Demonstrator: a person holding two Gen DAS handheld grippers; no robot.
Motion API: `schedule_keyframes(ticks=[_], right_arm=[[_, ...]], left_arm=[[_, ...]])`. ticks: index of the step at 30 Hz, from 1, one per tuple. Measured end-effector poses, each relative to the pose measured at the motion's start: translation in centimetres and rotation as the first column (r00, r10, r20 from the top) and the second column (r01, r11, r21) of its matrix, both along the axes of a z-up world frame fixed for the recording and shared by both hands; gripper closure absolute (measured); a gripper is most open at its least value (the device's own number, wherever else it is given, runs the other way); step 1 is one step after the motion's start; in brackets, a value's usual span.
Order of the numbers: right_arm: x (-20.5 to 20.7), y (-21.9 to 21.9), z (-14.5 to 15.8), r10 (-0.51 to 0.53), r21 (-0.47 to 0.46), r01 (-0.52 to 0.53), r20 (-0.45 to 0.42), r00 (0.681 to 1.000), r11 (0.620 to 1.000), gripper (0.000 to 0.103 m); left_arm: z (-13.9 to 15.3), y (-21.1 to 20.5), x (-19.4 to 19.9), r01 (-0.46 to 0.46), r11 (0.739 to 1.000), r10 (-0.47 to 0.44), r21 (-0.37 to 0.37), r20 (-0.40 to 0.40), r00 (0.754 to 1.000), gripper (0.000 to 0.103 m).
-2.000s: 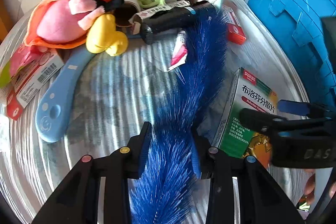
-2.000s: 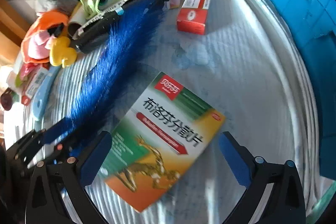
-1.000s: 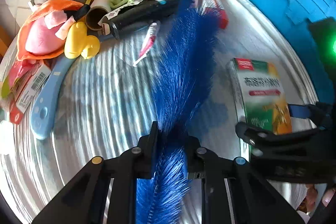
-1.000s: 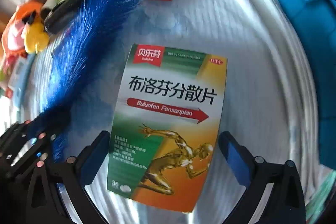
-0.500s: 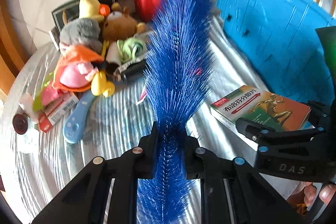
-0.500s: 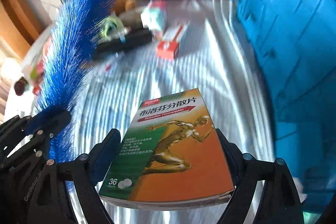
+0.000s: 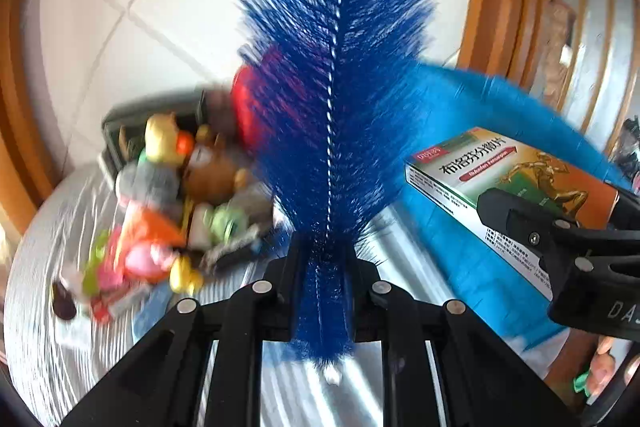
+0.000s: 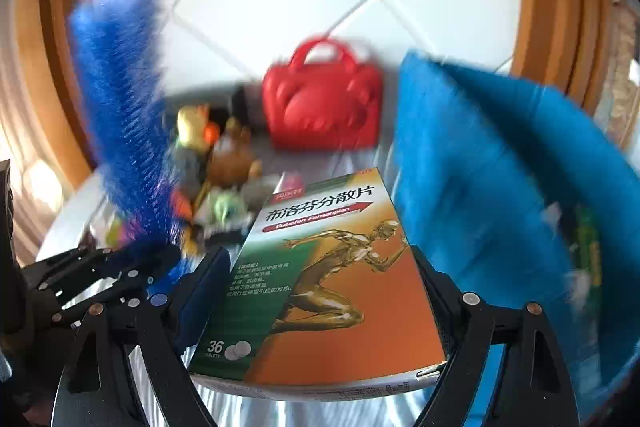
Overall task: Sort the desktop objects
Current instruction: 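Lift and carry the blue brush and ibuprofen box over the blue bin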
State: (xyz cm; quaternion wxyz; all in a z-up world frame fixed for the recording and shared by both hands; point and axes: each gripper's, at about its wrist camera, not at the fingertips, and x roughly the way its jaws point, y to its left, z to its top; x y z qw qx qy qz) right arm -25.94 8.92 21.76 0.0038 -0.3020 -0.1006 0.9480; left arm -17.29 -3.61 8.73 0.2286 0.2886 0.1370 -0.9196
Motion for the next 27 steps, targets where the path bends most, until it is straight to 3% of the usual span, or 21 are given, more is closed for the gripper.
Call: schedule_keyframes(ticks=[4,10,15,17,20,24,27], right_arm=[[1.0,3.0,5.2,-0.006,-0.017,0.004,-0.116,0.993,1.000,0.016],[2.8,10.1,13.8,-0.069,-0.026,0.065,-0.284,0.956,0.998,0.016],[3.0,16.8,17.3,-0.127,-0.031,0.123,-0.311,0.942,0.992,0.016],[3.3,19.9,18.1,-0.149,-0.030,0.147,-0.308,0.940,0.989,0.016],[3.0,24.1,18.5,-0.177,-0.040,0.173,-0.292,0.940,0.984,0.016],[3.0,28.7,18.8,-0.203,-0.045,0.198,-0.249,0.947,0.979,0.016],[1.5,31.3,17.5,-0.207,-0.044,0.203,-0.198,0.958,0.978,0.016]], left_arm=[[6.5,3.1,-2.2,0.010,0.994,-0.022,-0.105,-0.111,0.994,0.087],[17.0,9.4,-6.9,0.014,0.967,-0.085,-0.256,-0.269,0.959,0.087],[23.0,14.9,-11.9,0.058,0.952,-0.160,-0.299,-0.331,0.930,0.087],[24.3,16.5,-14.0,0.087,0.957,-0.183,-0.278,-0.342,0.922,0.087],[24.4,18.0,-18.1,0.130,0.968,-0.191,-0.216,-0.294,0.937,0.087],[21.2,18.6,-24.1,0.149,0.980,-0.169,-0.132,-0.162,0.972,0.087],[18.0,18.2,-28.5,0.156,0.986,-0.159,-0.055,-0.055,0.986,0.087]])
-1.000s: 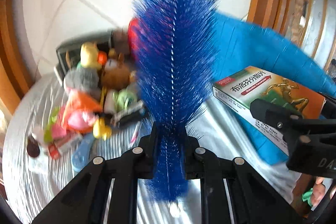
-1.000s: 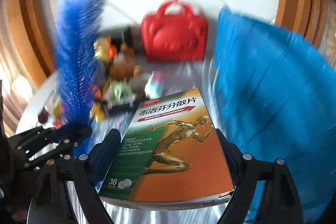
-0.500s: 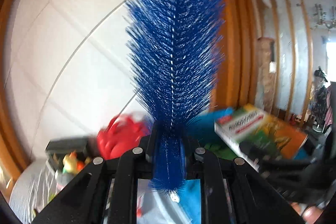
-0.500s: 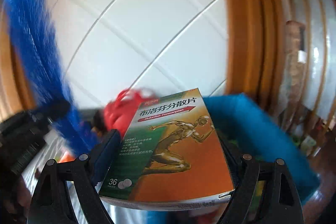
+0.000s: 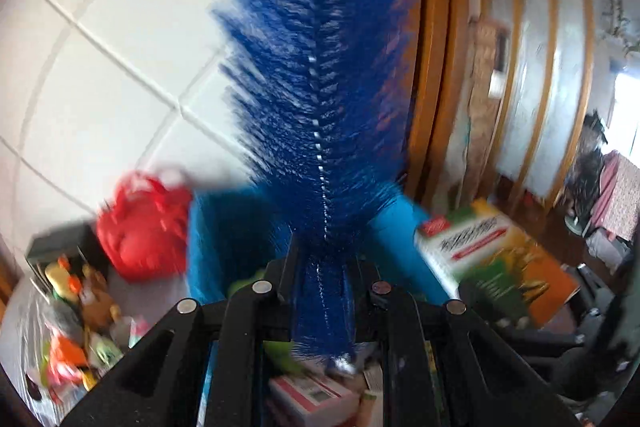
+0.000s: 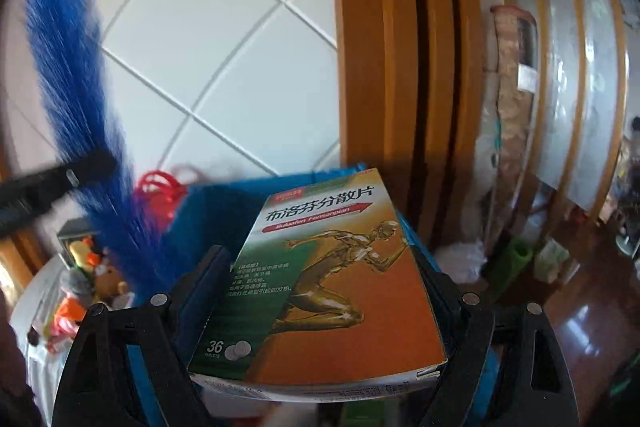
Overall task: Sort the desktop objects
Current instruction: 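Lift and carry the blue brush and ibuprofen box over the blue bin, then open both tools to drop the brush and ibuprofen box into the bin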
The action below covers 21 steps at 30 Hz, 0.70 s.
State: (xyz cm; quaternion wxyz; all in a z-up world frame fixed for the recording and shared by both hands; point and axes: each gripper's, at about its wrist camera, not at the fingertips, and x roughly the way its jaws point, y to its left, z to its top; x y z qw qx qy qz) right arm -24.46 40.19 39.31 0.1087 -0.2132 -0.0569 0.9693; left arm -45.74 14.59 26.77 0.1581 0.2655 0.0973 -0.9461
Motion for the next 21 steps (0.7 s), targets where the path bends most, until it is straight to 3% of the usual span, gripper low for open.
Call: schedule_keyframes(ticks=[5,9,12,16,20,21], right_arm=[[-3.8,3.1,-2.2,0.009,-0.021,-0.008,0.085,0.996,1.000,0.016],[-7.2,4.6,-3.8,0.027,-0.061,-0.018,0.152,0.988,0.998,0.016],[-9.7,5.1,-4.7,0.034,-0.086,-0.017,0.193,0.981,0.996,0.015],[-12.3,5.4,-6.1,0.040,-0.088,-0.020,0.235,0.971,0.996,0.016],[-13.6,5.5,-6.9,0.036,-0.084,-0.015,0.250,0.967,0.996,0.015],[-13.8,5.5,-7.1,0.035,-0.082,-0.014,0.256,0.966,0.997,0.015]], left_arm=[[-5.6,-1.0,-6.4,-0.048,0.999,0.046,0.007,0.158,0.986,0.087],[-10.6,-2.0,-11.0,-0.078,0.996,0.067,0.030,0.275,0.959,0.087],[-12.7,-2.7,-11.6,-0.122,0.992,0.123,-0.021,0.322,0.939,0.087],[-14.2,-3.2,-12.0,-0.124,0.992,0.105,0.028,0.367,0.924,0.086],[-16.4,-3.7,-12.8,-0.100,0.995,0.083,0.014,0.448,0.890,0.059],[-16.6,-3.7,-12.8,-0.100,0.995,0.083,0.012,0.454,0.887,0.058]])
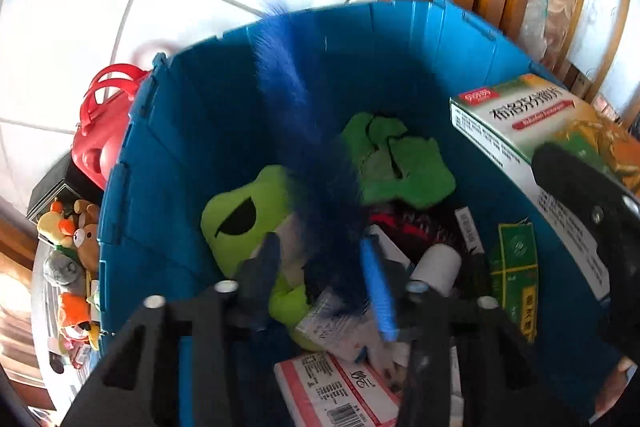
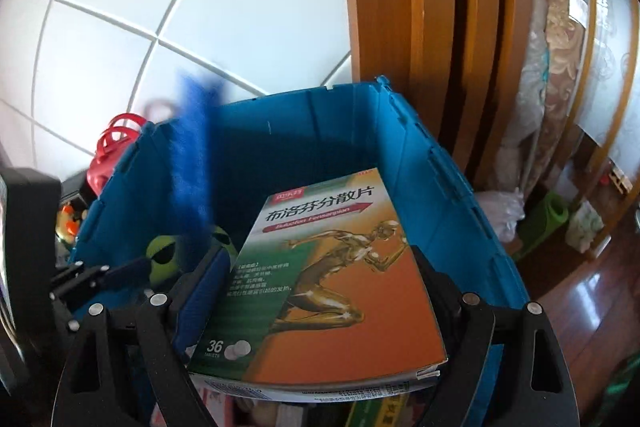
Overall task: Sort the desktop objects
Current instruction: 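Open both tools to drop the brush and ibuprofen box into the bin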
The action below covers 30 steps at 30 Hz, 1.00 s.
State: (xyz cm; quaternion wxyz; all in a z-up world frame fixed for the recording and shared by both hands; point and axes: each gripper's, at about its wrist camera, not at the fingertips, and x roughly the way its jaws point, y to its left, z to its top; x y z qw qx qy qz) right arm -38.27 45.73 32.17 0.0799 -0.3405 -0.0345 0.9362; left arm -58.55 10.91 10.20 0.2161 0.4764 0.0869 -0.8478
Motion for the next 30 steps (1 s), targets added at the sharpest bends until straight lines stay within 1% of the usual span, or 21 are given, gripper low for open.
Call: schedule_keyframes(ticks=[2,3,4,5,7,9,16,20,22,24,26,28,30], right_arm=[[-0.4,0.4,-0.3,-0.001,-0.003,0.001,0.012,1.000,1.000,0.015],[-0.5,0.5,-0.5,-0.003,0.000,0.003,0.015,1.000,1.000,0.019],[-0.6,0.6,-0.5,-0.003,0.004,0.003,0.010,1.000,1.000,0.028],[-0.7,0.6,-0.5,0.000,-0.001,0.000,0.009,1.000,1.000,0.044],[-0.8,0.7,-0.5,0.006,-0.016,-0.006,0.008,1.000,1.000,0.044],[-1.0,0.5,-0.6,0.002,0.008,-0.002,0.012,1.000,1.000,0.044],[-1.1,0.4,-1.1,-0.010,0.022,0.010,0.034,0.999,1.000,0.044],[-1.2,0.4,-1.2,-0.014,0.030,0.013,0.042,0.999,0.999,0.042],[-1.2,0.4,-1.1,-0.014,0.031,0.013,0.043,0.999,0.999,0.039],[-1.0,0.4,-0.9,-0.011,0.028,0.010,0.042,0.999,1.000,0.032],[-0.6,0.2,-0.4,-0.008,0.033,0.007,0.037,0.999,0.999,0.030],[0.0,-0.1,0.0,-0.003,0.043,0.002,0.035,0.999,0.999,0.024],[0.7,-0.5,0.5,0.003,0.058,-0.005,0.040,0.999,0.998,0.012]], left_arm=[[-0.1,0.0,0.0,-0.002,1.000,0.002,0.004,-0.002,1.000,0.057],[-0.3,-0.1,0.0,-0.003,1.000,0.003,0.007,0.001,1.000,0.057],[-0.2,0.2,0.0,-0.003,1.000,0.003,0.012,0.008,1.000,0.057],[-0.4,0.2,0.0,-0.002,1.000,0.002,0.018,0.015,1.000,0.057],[-0.6,0.2,0.0,0.002,1.000,-0.003,0.031,0.028,1.000,0.057],[-0.4,0.3,0.0,0.003,1.000,-0.003,0.025,0.028,1.000,0.057],[-0.4,0.2,0.2,0.005,1.000,-0.006,0.028,0.030,1.000,0.057],[-0.4,0.3,0.2,0.009,1.000,-0.010,0.029,0.029,1.000,0.057],[-0.4,0.4,0.4,0.008,0.999,-0.009,0.032,0.030,1.000,0.057],[-0.1,0.5,0.9,0.007,0.999,-0.008,0.044,0.022,1.000,0.057],[0.3,0.7,1.5,0.003,0.999,-0.003,0.053,0.014,1.000,0.057],[1.0,1.0,2.3,0.000,0.999,0.001,0.054,-0.003,1.000,0.057],[1.6,1.3,3.3,-0.001,0.999,0.002,0.051,-0.014,1.000,0.057]])
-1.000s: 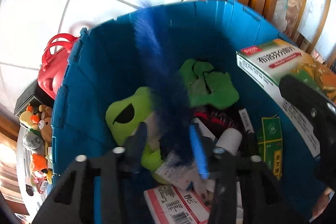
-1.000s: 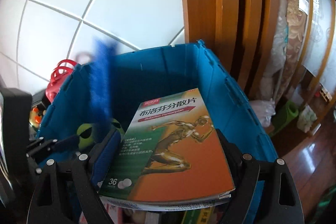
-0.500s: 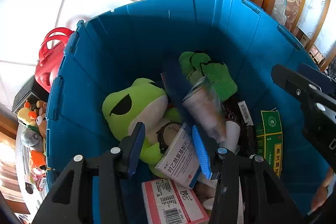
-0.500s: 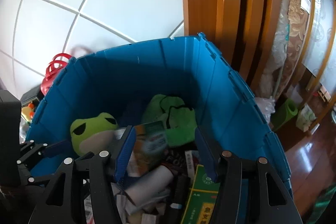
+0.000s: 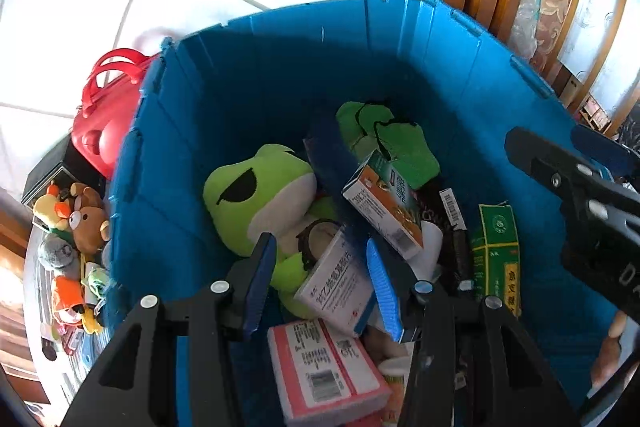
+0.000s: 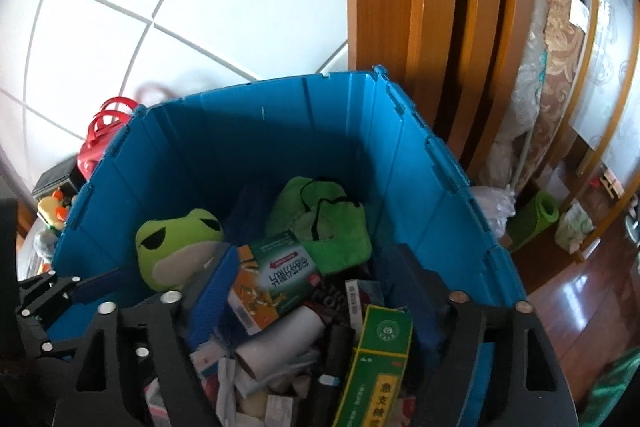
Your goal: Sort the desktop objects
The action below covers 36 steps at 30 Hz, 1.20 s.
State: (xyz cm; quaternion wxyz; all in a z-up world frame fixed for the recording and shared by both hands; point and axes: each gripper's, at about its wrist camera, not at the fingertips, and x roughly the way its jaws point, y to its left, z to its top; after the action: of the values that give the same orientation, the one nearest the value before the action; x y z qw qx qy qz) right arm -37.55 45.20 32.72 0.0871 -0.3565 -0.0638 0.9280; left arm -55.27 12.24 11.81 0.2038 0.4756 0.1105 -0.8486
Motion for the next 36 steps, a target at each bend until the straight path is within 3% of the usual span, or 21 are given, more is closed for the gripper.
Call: schedule_keyframes(ticks=[5,17,26,36], right_arm=[[2.2,-1.3,1.0,0.004,0.083,-0.003,-0.010,1.000,0.997,0.000],[9.6,-4.2,2.2,0.073,0.148,-0.064,-0.057,0.996,0.987,0.000],[15.4,-5.1,0.1,0.092,0.191,-0.069,-0.113,0.989,0.979,0.000],[19.9,-3.5,-3.1,0.026,0.067,-0.014,-0.182,0.983,0.998,0.000]], left_arm=[[0.8,0.7,2.4,-0.003,1.000,0.004,0.007,-0.019,1.000,0.057],[3.5,2.9,9.4,0.010,1.000,-0.010,-0.004,-0.150,0.989,0.057],[4.5,5.2,14.2,0.007,0.999,-0.017,-0.038,-0.254,0.967,0.057],[3.1,7.8,18.1,-0.025,0.995,-0.007,-0.099,-0.313,0.950,0.057]])
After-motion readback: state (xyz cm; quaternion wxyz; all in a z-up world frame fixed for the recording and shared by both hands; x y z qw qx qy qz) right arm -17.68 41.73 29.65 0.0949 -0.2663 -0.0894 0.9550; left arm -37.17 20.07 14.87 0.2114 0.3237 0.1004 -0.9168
